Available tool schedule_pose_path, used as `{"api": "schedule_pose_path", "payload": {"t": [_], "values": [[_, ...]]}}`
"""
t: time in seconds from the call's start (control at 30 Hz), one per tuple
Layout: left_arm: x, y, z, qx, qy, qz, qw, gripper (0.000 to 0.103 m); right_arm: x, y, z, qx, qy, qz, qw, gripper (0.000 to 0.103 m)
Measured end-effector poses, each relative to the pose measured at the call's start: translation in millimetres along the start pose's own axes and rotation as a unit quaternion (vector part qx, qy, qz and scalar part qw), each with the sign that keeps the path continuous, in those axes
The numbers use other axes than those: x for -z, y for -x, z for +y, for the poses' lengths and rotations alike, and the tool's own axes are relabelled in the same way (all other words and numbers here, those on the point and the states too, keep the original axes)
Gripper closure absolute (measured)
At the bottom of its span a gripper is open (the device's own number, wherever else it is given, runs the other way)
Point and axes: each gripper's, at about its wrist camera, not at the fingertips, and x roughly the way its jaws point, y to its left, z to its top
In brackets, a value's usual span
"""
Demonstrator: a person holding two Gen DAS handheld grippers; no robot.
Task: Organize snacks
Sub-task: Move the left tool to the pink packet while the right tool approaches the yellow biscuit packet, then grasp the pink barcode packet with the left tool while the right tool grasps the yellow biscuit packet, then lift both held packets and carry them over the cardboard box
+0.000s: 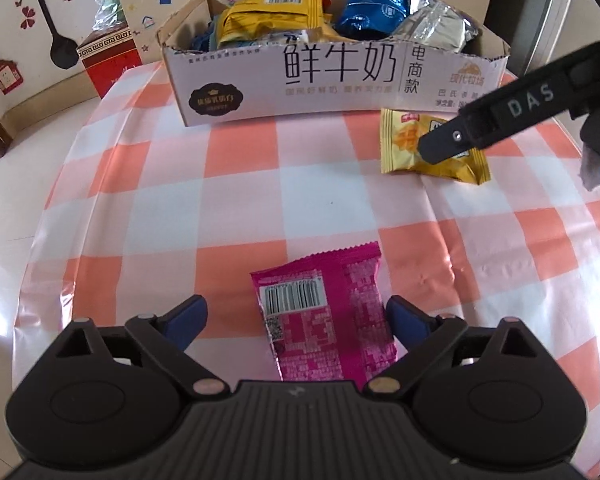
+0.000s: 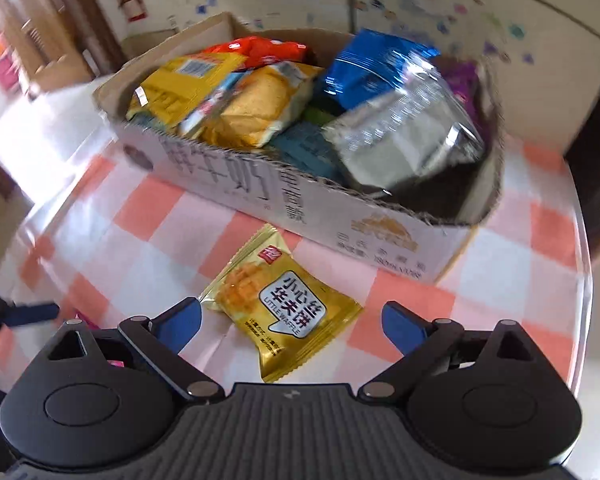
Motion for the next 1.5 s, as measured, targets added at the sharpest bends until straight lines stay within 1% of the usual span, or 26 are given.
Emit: {"api": "schedule_pose_path", "payload": {"t": [0.07,0.13,0.2,0.33,0.43,0.5,0.57,0.67,0.73,0.77,0.8,0.83,0.93,0.97,1.03,1.1,1.13,1.17,1.2,1.3,1.4,1.5], "values": [[1.6,-1.4,2.6,0.003,0.01,0.005,0.9999,0.001,-1.0,-4.7,7.5,0.001,0.025,-0.009,1.0,0.003],[3.5,-2.1,6.8,0.014,0.027,0.009,0.9995,0.001,-0.2,-7.6,11.2,0.006,0.051,-0.019,0.998,0.003],[4.6,-3.1,7.4,0.013,0.021,0.008,0.9997,0.0,-1.9,-13.0,16.8,0.002,0.07,-0.024,0.997,0.003],[5.8,-4.1,8.0,0.016,0.021,0.007,0.9996,0.0,-6.3,-23.5,15.2,0.011,0.085,-0.019,0.996,0.003],[5.3,-4.8,8.5,0.018,0.025,0.008,0.9995,0.0,-6.3,-29.1,13.0,0.004,0.087,-0.012,0.996,0.003],[5.5,-4.1,7.5,0.016,0.03,0.01,0.9994,0.0,-4.6,-32.2,17.9,0.006,0.1,-0.01,0.995,0.003],[5.8,-3.8,7.2,0.013,0.037,0.013,0.9991,0.0,-2.6,-30.5,19.9,0.001,0.105,-0.005,0.994,0.005],[5.8,-3.5,7.0,0.013,0.038,0.013,0.9991,0.0,2.6,-21.1,22.8,-0.001,0.11,-0.004,0.994,0.017],[6.6,-2.9,6.6,0.014,0.032,0.011,0.9993,0.0,4.5,-13.5,25.0,0.0,0.113,-0.003,0.994,0.028],[7.4,-2.5,6.4,0.015,0.028,0.01,0.9994,0.0,5.4,-11.5,25.9,-0.003,0.114,-0.003,0.993,0.031],[8.1,-2.0,6.1,0.015,0.025,0.009,0.9995,0.0,5.4,-9.3,25.5,-0.006,0.113,-0.003,0.994,0.036],[8.5,-1.7,5.7,0.015,0.023,0.008,0.9996,0.0,5.8,-7.7,26.4,-0.007,0.114,-0.003,0.993,0.039],[8.4,-1.1,5.4,0.017,0.025,0.009,0.9995,0.002,9.4,-4.4,27.5,-0.006,0.121,-0.004,0.993,0.044],[8.4,-0.4,5.0,0.017,0.024,0.008,0.9995,0.004,10.9,-2.5,28.6,-0.006,0.124,-0.004,0.992,0.045],[8.0,3.1,2.7,0.019,0.019,0.0,0.9996,0.013,12.4,-0.7,30.3,-0.005,0.127,-0.004,0.992,0.047],[6.8,7.1,0.6,0.029,0.01,-0.011,0.9995,0.034,13.2,0.2,32.1,0.001,0.129,-0.006,0.992,0.048],[6.2,8.5,-0.6,0.029,0.004,-0.015,0.9995,0.038,14.2,1.9,33.6,0.006,0.129,-0.009,0.992,0.048],[5.9,9.2,-0.4,0.03,0.002,-0.019,0.9994,0.046,14.8,3.8,34.2,0.011,0.128,-0.011,0.992,0.048],[5.3,10.1,0.2,0.033,0.003,-0.021,0.9992,0.051,14.8,5.0,34.7,0.015,0.127,-0.015,0.992,0.048],[2.2,11.8,3.2,0.047,0.014,-0.02,0.9986,0.053,15.1,10.7,36.0,0.023,0.122,-0.023,0.992,0.048],[-0.1,14.2,3.2,0.047,0.014,-0.028,0.9984,0.053,15.8,19.8,38.8,0.032,0.119,-0.032,0.992,0.048],[-3.9,18.8,5.7,0.046,0.024,-0.036,0.998,0.053,15.3,30.2,40.3,0.037,0.108,-0.044,0.992,0.048]]}}
